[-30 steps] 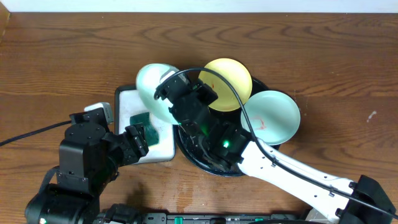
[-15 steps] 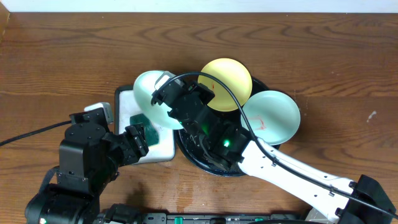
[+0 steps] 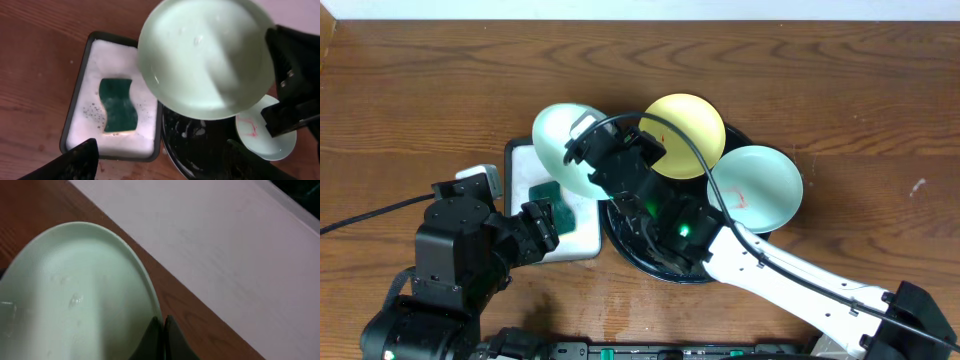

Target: Clean dirty plates on tray and stack at the side

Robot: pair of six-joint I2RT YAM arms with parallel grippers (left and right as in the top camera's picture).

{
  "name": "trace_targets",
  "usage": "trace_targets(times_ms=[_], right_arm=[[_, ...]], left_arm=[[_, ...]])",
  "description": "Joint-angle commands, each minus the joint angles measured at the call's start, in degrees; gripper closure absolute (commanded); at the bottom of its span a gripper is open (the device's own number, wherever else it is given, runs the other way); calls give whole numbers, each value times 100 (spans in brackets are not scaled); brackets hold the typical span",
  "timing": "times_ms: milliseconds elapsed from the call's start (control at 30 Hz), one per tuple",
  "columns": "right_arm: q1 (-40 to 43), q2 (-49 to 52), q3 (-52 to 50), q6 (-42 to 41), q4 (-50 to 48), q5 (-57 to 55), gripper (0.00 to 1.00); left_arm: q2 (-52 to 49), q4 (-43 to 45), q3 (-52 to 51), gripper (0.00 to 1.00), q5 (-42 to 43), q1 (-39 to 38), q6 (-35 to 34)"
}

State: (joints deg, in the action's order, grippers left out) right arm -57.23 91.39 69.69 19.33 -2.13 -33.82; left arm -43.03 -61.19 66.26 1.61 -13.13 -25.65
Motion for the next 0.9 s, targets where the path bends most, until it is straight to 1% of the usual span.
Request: trace_targets(times_ms=[0,33,67,100,133,167,200,267,300,367,400,467,567,633,733,767,867], right_arm=[[13,-63,76,299,155,232,99],[15,-63,76,291,155,-87,99],[39,-63,76,-133,138,-549,99],[72,-63,76,-693,188,-625,99],[94,-63,76,-909,343,-391,99],[96,-63,76,-907,490,-258,99],[96,-63,76,-1084,723,-240,99],[114,-111,76,-2358,1268,-723,99],[157,-175,76,-3274,1637,-859,99],[343,-372,76,-4636,2256,-538,99],[627,-627,76,-5171,2636,59,99],[1032,-940,76,-5368,2966,640,99],[1858,-1475,76,-5569,3595,1423,99],[2590,-1832,76,-5574,4083,1888,99],[3696,-2179,76,-5571,4776,2184,99],[4207,-2273,76,-5567,5071,2273,99],[5370,-2328,76,-5486,5681,2424,99]], left_arm=[[0,-11,72,20,57,35,33],[0,-11,72,20,57,37,33],[0,-11,72,20,59,37,33],[0,-11,72,20,57,37,33],[0,-11,72,20,57,35,33],[0,-11,72,20,57,37,33],[0,-11,72,20,57,37,33],[0,-11,72,20,57,37,33],[0,-11,72,20,57,37,33],[0,-11,72,20,57,37,33],[0,-11,72,20,57,37,33],[0,-11,72,20,57,35,33],[0,-11,72,20,57,37,33],[0,-11,72,20,57,37,33],[0,-11,72,20,57,37,33],[0,-11,72,20,57,37,33],[0,-11,72,20,57,37,33]])
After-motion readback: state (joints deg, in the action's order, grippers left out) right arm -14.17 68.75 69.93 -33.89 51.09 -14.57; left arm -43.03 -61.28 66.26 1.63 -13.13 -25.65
